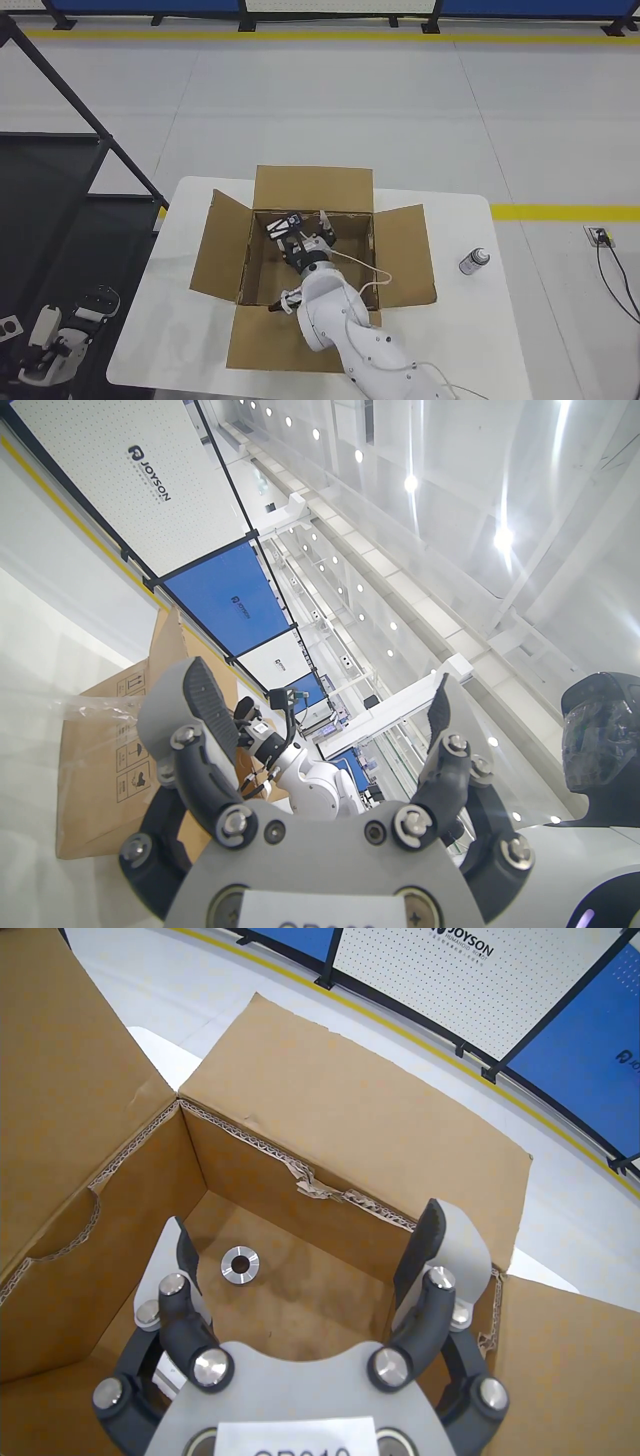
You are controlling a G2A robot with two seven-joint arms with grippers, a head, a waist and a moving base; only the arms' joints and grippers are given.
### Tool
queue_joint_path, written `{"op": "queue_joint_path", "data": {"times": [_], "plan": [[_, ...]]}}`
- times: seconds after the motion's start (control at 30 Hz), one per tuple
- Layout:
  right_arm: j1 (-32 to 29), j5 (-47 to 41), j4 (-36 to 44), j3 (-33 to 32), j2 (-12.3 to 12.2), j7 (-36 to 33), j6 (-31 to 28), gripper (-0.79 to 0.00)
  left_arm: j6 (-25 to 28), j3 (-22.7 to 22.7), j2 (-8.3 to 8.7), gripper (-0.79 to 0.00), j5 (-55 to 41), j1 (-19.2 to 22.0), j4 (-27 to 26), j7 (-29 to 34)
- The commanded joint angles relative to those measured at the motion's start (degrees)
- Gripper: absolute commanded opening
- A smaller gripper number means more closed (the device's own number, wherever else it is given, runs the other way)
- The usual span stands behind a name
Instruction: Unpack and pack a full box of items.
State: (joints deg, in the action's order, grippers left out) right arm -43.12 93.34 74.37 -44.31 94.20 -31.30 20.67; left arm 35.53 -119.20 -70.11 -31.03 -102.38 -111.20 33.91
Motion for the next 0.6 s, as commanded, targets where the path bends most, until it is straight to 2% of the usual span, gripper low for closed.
{"op": "queue_joint_path", "data": {"times": [0.0,0.07,0.2,0.3,0.4,0.57], "plan": [[-0.2,-3.4,-0.3,-0.8,0.2,-1.5,-3.0,0.000,0.0,0.0,0.00,0.000,0.0,0.0,0.0,0.0],[2.2,-8.7,-2.2,-2.3,0.7,-5.8,-7.1,0.000,0.0,0.0,0.00,0.000,0.0,0.0,0.0,0.0],[8.6,-15.9,-9.9,-2.7,2.4,-14.1,-11.4,0.000,0.0,0.0,0.00,0.000,0.0,0.0,0.0,0.0],[13.0,-20.3,-16.5,-2.3,3.8,-17.6,-12.8,0.000,0.0,0.0,0.00,0.000,0.0,0.0,0.0,0.0],[16.9,-23.0,-23.4,-0.9,5.4,-18.9,-13.3,0.000,0.0,0.0,0.00,0.000,0.0,0.0,0.0,0.0],[20.8,-24.8,-33.3,2.1,8.2,-16.6,-14.8,0.000,0.0,0.0,0.00,0.000,0.0,0.0,0.0,0.0]]}}
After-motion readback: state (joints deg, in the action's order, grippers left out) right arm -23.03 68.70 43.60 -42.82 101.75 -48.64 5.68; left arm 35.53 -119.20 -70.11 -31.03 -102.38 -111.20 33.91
